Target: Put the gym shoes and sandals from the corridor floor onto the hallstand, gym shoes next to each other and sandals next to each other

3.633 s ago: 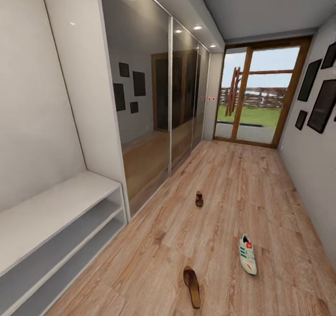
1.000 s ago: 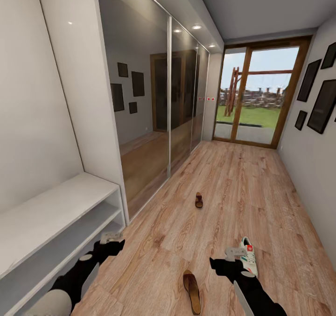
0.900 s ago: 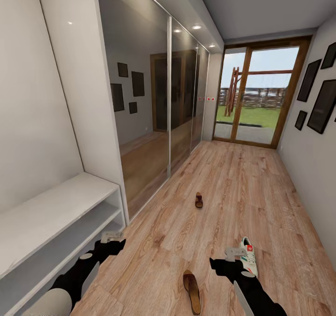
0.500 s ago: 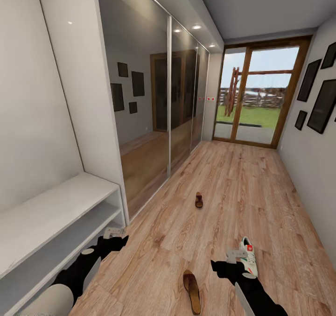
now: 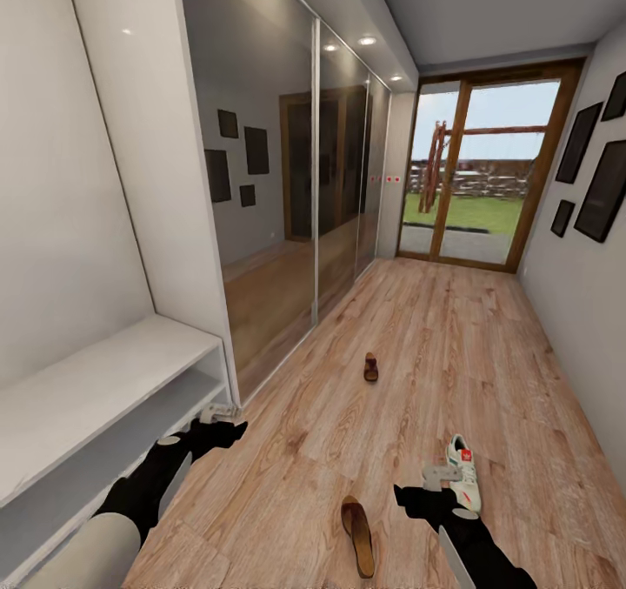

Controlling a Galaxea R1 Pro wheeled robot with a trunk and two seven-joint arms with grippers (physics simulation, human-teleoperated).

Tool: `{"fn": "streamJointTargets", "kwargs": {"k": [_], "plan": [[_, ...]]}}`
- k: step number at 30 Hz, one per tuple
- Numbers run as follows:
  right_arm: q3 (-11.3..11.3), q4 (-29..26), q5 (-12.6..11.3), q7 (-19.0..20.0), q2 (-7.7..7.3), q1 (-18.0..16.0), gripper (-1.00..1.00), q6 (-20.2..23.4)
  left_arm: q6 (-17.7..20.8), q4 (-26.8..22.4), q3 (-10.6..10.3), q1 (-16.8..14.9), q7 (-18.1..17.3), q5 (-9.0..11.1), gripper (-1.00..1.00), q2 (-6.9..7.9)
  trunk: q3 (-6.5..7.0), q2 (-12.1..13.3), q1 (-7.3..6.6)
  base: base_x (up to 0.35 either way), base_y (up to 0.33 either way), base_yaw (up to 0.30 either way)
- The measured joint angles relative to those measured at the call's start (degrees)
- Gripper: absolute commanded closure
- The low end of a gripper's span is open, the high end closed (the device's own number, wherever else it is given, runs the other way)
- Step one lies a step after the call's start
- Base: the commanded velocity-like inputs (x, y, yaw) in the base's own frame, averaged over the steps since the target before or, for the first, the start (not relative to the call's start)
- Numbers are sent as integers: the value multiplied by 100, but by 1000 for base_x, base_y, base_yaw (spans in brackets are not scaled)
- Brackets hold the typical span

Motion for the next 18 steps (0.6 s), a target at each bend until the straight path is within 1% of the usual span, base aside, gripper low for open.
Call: {"fn": "streamJointTargets", "kwargs": {"k": [3, 6, 10, 14, 18], "plan": [[5, 0, 0, -7, -1, 0, -100, 1, -8, 29, 19, 21, 18, 16, -100, -39, -81, -120, 66, 0, 0, 0], [3, 5, 3, -9, -1, 0, -100, 2, -95, 114, 25, 33, 25, 30, -100, -95, -162, -241, 132, 0, 0, 0], [8, 9, 5, -11, -1, 0, -100, 2, -384, 348, 25, 39, 30, 40, -100, -155, -270, -401, 220, 0, 0, 0], [18, 14, 6, -15, 5, 0, -100, 2, -718, 677, 30, 40, 61, 19, -100, -184, -379, -562, 308, 0, 0, 0], [23, 18, 6, -18, 19, 0, -100, 2, -843, 821, 31, 36, 134, 18, -100, -173, -487, -722, 396, 0, 0, 0]]}}
